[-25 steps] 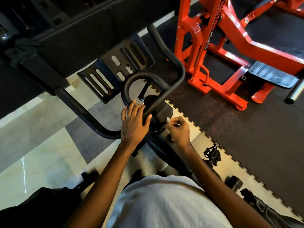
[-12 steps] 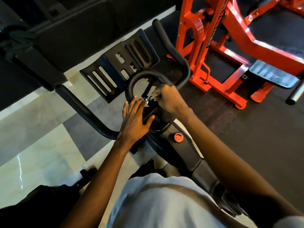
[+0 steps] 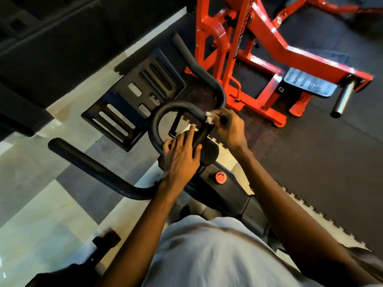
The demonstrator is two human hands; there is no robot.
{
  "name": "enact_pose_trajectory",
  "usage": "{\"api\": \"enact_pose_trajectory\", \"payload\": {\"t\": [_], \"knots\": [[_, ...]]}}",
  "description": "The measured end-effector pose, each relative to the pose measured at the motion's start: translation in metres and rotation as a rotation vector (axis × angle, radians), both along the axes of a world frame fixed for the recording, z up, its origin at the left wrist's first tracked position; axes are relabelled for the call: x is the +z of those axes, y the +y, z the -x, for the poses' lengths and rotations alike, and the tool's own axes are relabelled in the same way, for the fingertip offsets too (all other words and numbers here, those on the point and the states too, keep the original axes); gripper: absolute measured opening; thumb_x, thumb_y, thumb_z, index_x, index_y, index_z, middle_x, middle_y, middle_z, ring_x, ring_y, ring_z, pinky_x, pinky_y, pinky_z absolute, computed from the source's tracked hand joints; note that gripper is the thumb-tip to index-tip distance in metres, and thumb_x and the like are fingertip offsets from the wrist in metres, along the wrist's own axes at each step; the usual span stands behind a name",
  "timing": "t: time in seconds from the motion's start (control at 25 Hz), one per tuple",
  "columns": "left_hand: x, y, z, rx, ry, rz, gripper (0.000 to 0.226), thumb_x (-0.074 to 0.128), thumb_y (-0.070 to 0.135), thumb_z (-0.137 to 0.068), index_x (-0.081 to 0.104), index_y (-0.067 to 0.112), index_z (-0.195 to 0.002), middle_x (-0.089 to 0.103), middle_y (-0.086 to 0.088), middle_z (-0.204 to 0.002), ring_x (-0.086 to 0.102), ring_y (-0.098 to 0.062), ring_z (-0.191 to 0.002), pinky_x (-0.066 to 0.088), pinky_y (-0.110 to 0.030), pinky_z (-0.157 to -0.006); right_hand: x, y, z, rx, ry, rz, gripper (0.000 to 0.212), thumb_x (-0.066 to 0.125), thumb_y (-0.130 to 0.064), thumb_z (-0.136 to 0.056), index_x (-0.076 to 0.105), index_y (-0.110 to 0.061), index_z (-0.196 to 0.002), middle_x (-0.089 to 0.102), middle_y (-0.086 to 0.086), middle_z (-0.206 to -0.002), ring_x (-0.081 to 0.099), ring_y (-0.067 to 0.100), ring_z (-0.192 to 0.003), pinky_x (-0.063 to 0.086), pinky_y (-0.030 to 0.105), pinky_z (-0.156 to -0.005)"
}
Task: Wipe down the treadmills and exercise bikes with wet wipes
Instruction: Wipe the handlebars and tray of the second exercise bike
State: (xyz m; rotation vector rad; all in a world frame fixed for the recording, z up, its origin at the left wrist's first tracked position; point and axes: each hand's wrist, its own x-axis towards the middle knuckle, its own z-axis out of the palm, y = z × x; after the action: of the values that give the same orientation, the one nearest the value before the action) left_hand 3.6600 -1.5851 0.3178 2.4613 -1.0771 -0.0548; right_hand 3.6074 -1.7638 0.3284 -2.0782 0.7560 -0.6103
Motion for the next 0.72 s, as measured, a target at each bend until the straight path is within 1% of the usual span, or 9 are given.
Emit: {"api": "enact_pose_trajectory", "payload": {"t": [0.08,0.2,0.32,0.4,0.48,0.56,0.6,0.64,0.72], "knots": [[0.003,-0.014,-0.003,-0.042,0.012,-0.036,0.056,0.051,0.037,-0.102,0.039,0.018,-0.153,0.050,-0.009,-0.147,0.046,-0.027,-0.134,0.034,-0.044,-0.107,-0.004,-0.001,0.004,-0.041,0.003,-0.011,0.011,0.069,-0.024,-0.094,0.075,-0.024,-0.104,0.070,-0.004,-0.100,0.067,0.006,-0.087,0.058,0.035,-0.078],[0.003,-0.032,-0.011,-0.093,0.077,-0.063,0.053,0.050,0.034,-0.103,0.041,0.013,-0.151,0.049,-0.010,-0.148,0.043,-0.026,-0.137,0.032,-0.041,-0.111,-0.007,0.000,0.010,0.012,0.059,0.019,0.016,0.071,-0.032,-0.093,0.074,-0.022,-0.105,0.066,-0.002,-0.099,0.068,0.013,-0.083,0.060,0.035,-0.071],[0.000,-0.038,-0.013,-0.090,0.084,-0.056,0.055,0.050,0.034,-0.104,0.037,0.012,-0.153,0.054,-0.012,-0.143,0.045,-0.026,-0.136,0.028,-0.040,-0.114,-0.006,-0.007,0.012,0.045,0.090,0.119,0.014,0.072,-0.027,-0.092,0.074,-0.017,-0.102,0.067,0.002,-0.098,0.067,0.011,-0.079,0.059,0.028,-0.073],[-0.002,-0.037,-0.010,-0.087,0.118,-0.011,0.063,0.053,0.032,-0.103,0.026,0.015,-0.158,0.056,-0.013,-0.139,0.048,-0.028,-0.133,0.029,-0.041,-0.115,-0.004,-0.016,0.006,-0.030,0.033,0.107,0.011,0.071,-0.019,-0.093,0.073,-0.012,-0.101,0.067,0.004,-0.099,0.065,0.001,-0.077,0.054,0.015,-0.069],[-0.003,-0.039,-0.009,-0.093,0.111,0.023,0.070,0.057,0.030,-0.101,0.021,0.019,-0.160,0.055,-0.014,-0.137,0.052,-0.029,-0.126,0.037,-0.043,-0.110,-0.004,-0.023,-0.005,-0.133,-0.034,0.058,0.008,0.070,-0.016,-0.094,0.073,-0.011,-0.099,0.068,0.004,-0.099,0.064,-0.004,-0.078,0.054,0.014,-0.069],[-0.002,-0.047,-0.011,-0.084,0.084,0.011,0.067,0.060,0.029,-0.099,0.030,0.021,-0.158,0.047,-0.014,-0.140,0.050,-0.028,-0.125,0.045,-0.045,-0.105,-0.008,-0.025,-0.010,-0.159,-0.047,0.073,0.010,0.069,-0.016,-0.094,0.074,-0.013,-0.102,0.067,0.000,-0.103,0.063,0.000,-0.083,0.053,0.013,-0.073],[-0.001,-0.053,-0.013,-0.069,0.048,-0.018,0.064,0.061,0.030,-0.097,0.036,0.019,-0.155,0.043,-0.015,-0.145,0.046,-0.029,-0.130,0.044,-0.047,-0.107,-0.011,-0.024,-0.007,-0.127,-0.043,0.087,0.012,0.069,-0.017,-0.094,0.075,-0.013,-0.104,0.065,-0.002,-0.105,0.062,0.001,-0.086,0.051,0.009,-0.075],[0.000,-0.057,-0.014,-0.065,-0.005,-0.054,0.062,0.061,0.032,-0.096,0.041,0.017,-0.153,0.039,-0.016,-0.151,0.040,-0.031,-0.138,0.037,-0.050,-0.114,-0.015,-0.020,-0.002,-0.088,-0.036,0.089,0.015,0.069,-0.017,-0.094,0.075,-0.013,-0.107,0.064,-0.004,-0.107,0.062,0.001,-0.088,0.050,0.008,-0.076],[-0.002,-0.067,-0.019,-0.092,-0.120,-0.117,0.062,0.056,0.034,-0.096,0.041,0.015,-0.153,0.025,-0.018,-0.163,0.021,-0.032,-0.152,0.014,-0.050,-0.124,-0.022,-0.020,0.010,-0.017,-0.011,0.049,0.017,0.070,-0.019,-0.094,0.076,-0.014,-0.110,0.066,-0.002,-0.107,0.067,0.006,-0.087,0.057,0.018,-0.076]]}}
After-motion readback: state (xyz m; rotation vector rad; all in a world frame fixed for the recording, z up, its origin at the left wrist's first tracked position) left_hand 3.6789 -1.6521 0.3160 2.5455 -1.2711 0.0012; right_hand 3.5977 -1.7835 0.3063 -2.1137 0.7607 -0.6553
